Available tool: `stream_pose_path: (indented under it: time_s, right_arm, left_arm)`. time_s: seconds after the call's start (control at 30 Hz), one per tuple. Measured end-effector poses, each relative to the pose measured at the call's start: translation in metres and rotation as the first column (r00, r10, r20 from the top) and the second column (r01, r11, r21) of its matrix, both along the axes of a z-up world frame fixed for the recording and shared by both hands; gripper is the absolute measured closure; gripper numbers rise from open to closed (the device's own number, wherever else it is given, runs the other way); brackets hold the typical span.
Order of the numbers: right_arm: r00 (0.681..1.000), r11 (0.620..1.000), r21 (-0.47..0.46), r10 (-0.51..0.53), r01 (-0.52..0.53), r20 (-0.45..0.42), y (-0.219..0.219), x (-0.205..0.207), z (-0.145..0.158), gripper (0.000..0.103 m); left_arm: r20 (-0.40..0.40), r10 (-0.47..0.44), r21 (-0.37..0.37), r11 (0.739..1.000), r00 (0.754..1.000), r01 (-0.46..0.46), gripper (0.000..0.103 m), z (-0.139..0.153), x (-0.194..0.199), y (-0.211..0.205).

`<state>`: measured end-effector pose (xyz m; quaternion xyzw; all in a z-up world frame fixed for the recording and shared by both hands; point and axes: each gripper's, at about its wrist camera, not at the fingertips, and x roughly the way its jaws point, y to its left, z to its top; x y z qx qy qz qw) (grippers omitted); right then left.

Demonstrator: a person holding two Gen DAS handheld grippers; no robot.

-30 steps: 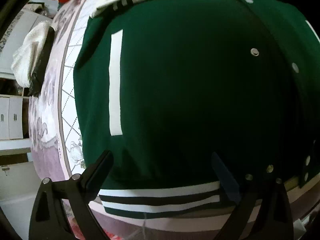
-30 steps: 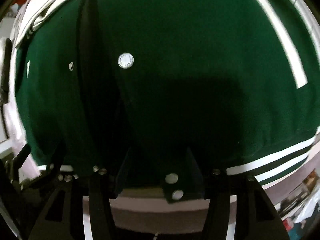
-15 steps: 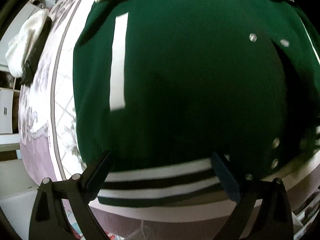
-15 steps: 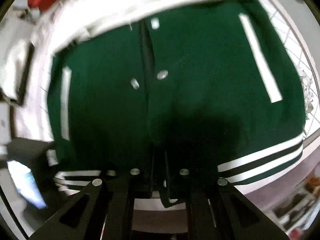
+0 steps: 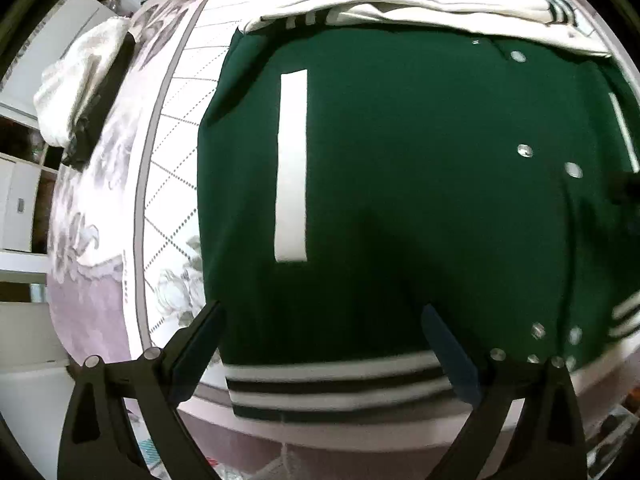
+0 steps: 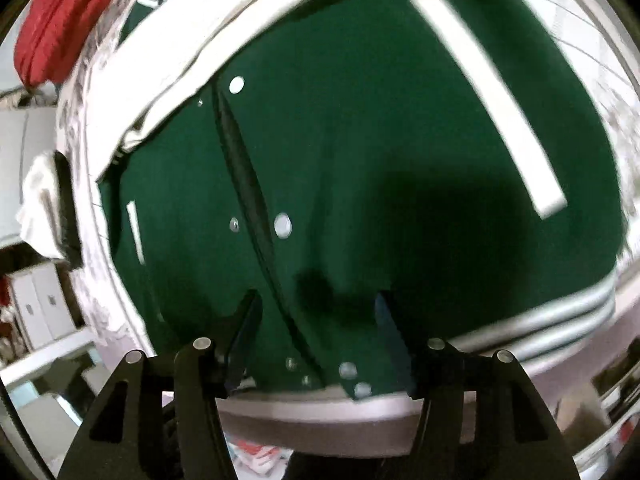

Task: Fold large clothes

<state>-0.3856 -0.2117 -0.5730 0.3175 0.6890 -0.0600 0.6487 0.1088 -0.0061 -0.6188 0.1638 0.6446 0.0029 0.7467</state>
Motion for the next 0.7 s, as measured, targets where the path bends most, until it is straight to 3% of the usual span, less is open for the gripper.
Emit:
stream_pose_path:
  time_s: [0.07, 0.1, 0.13, 0.23, 0.33, 0.4, 0.47, 0.5, 0.63, 0.7]
  right_arm:
    - [0.996, 0.995, -0.031, 0.089, -0.09, -0.024, 0.005, 0.007, -0.022, 0.043]
    - [0.991, 0.988, -0.08, 0.127, -0.131, -0.053, 0.018, 0.025, -0.035, 0.048]
    - [0.987, 0.979, -0.13, 0.146, -0.154, -0.069, 0.035, 0.03, -0.046, 0.092]
    - [0.997, 0.982, -0.175, 0.066, -0.074, -0.047, 0.046, 0.031, -0.045, 0.095]
    - [0.995, 0.99, -0.14, 0.01, 0.003, 0.095, 0.052, 0.027, -0.007, 0.095]
    - [0.993, 0.99, -0.144, 0.025, -0.008, 0.119, 0.056, 0.027, -0.007, 0.093]
    - [0.996, 0.986, -0.145, 0.08, -0.083, -0.029, 0.062, 0.029, -0.04, 0.079]
    - [0.994, 0.99, -0.109, 0.084, -0.091, -0.072, 0.059, 0.026, -0.05, 0.079]
    - [0.999, 0.999, 0.03, 0.045, -0.044, -0.015, 0.029, 0.013, -0.016, 0.046]
    - [1.0, 0.998, 0.059, -0.006, 0.004, 0.028, 0.006, -0.002, 0.012, 0.04]
  left_arm:
    - [-0.013, 0.0, 0.018, 1.0, 1.0, 0.0, 0.002, -0.01, 0.005, 0.002]
    - [-0.022, 0.002, 0.024, 1.0, 1.0, -0.001, 0.002, -0.015, 0.006, 0.006]
    - [-0.037, 0.003, 0.028, 1.0, 0.999, -0.002, 0.002, -0.021, 0.007, 0.009]
    - [-0.042, 0.004, 0.019, 1.0, 0.999, -0.003, 0.002, -0.021, 0.007, 0.016]
    - [-0.042, -0.004, 0.017, 1.0, 0.999, 0.005, 0.002, -0.022, 0.004, 0.018]
    - [-0.046, -0.008, 0.012, 1.0, 0.999, 0.009, 0.002, -0.022, 0.003, 0.014]
    - [-0.051, -0.011, 0.012, 1.0, 0.999, 0.012, 0.002, -0.019, 0.003, 0.012]
    - [-0.052, -0.01, 0.009, 1.0, 0.999, 0.01, 0.002, -0.015, 0.005, 0.012]
    - [-0.016, 0.017, -0.032, 0.999, 1.0, -0.017, 0.002, 0.013, 0.01, 0.008]
    - [0.0, 0.023, -0.055, 0.998, 1.0, -0.023, 0.002, 0.026, 0.015, -0.002]
